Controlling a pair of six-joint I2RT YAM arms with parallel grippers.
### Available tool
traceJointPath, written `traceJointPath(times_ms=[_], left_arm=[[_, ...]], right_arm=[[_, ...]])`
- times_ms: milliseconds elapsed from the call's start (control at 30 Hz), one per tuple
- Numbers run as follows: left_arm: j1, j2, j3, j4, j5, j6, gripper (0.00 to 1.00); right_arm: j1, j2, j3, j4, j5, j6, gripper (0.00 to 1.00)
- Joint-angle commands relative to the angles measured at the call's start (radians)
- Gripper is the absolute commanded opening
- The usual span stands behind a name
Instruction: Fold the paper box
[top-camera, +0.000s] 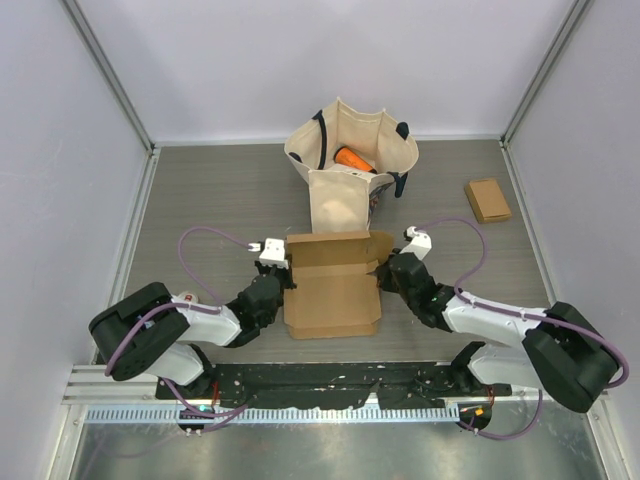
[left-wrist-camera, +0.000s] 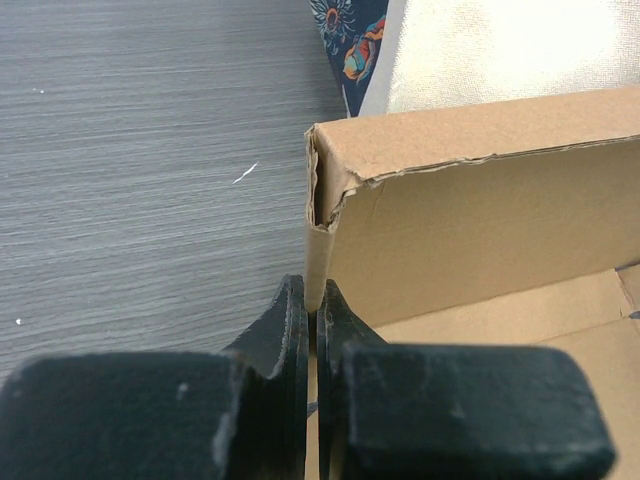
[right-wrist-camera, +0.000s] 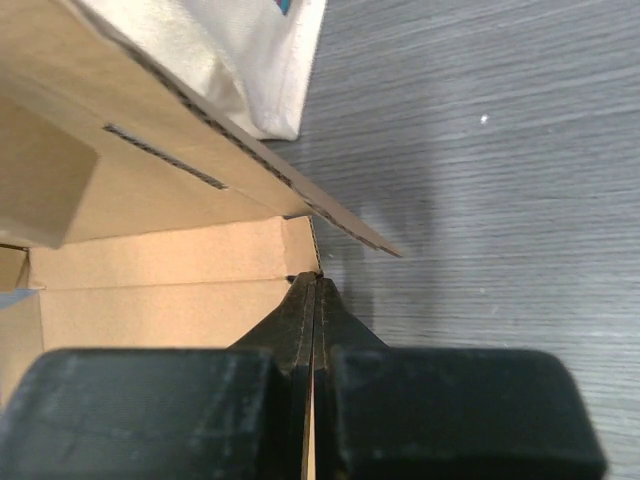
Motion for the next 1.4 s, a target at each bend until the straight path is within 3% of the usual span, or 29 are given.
traceJointPath(times_ms=[0,400,567,667,700,800,933,1000,1067,1133,1167,1200,1233,1367], left_arm=[[-0.01,-0.001,-0.001,0.087,-0.035,0.005,0.0],[-0.018,0.006,-0.006,0.087,-0.035,-0.015,0.0],[-0.017,0.022,-0.018,0.1,-0.046,-0.021,0.0],[-0.017,0.023,-0.021,0.101,-0.055,-0.02,0.0],[-0.018,0.022,-0.021,0.103,-0.055,-0.018,0.0],[-0.018,0.035,-0.019,0.107,-0.059,-0.01,0.0],[-0.02,0.026,-0.027,0.109,-0.059,0.005,0.0],[-0.021,0.026,-0.027,0.109,-0.061,0.01,0.0],[-0.02,0.026,-0.027,0.109,-0.064,0.011,0.0],[-0.02,0.034,-0.026,0.11,-0.066,0.008,0.0],[-0.021,0.034,-0.026,0.112,-0.066,0.005,0.0],[-0.023,0.035,-0.026,0.112,-0.066,0.003,0.0],[-0.021,0.038,-0.024,0.112,-0.063,0.003,0.0],[-0.023,0.051,-0.019,0.114,-0.059,0.002,0.0]], right_arm=[[0.025,0.019,0.014,0.16,0.057,0.004,0.01],[0.041,0.246,0.005,0.357,-0.041,0.025,0.01],[0.041,0.228,-0.001,0.322,-0.066,-0.001,0.09],[0.041,0.069,0.021,0.156,-0.087,-0.022,0.16],[0.039,0.029,0.025,0.133,-0.098,-0.029,0.29],[0.028,-0.117,0.091,-0.097,-0.151,-0.073,0.46],[0.007,-0.252,0.181,-0.453,-0.161,-0.127,0.53],[-0.062,-0.27,0.22,-0.546,-0.188,-0.125,0.55],[-0.122,-0.27,0.202,-0.556,-0.285,-0.104,0.52],[-0.137,-0.27,0.131,-0.455,-0.308,-0.056,0.44],[-0.137,-0.267,0.108,-0.418,-0.296,-0.046,0.23],[-0.137,-0.255,0.059,-0.375,-0.261,-0.03,0.09],[-0.127,-0.248,0.041,-0.281,-0.235,-0.03,0.02],[-0.029,-0.177,-0.038,-0.076,-0.017,-0.036,0.01]])
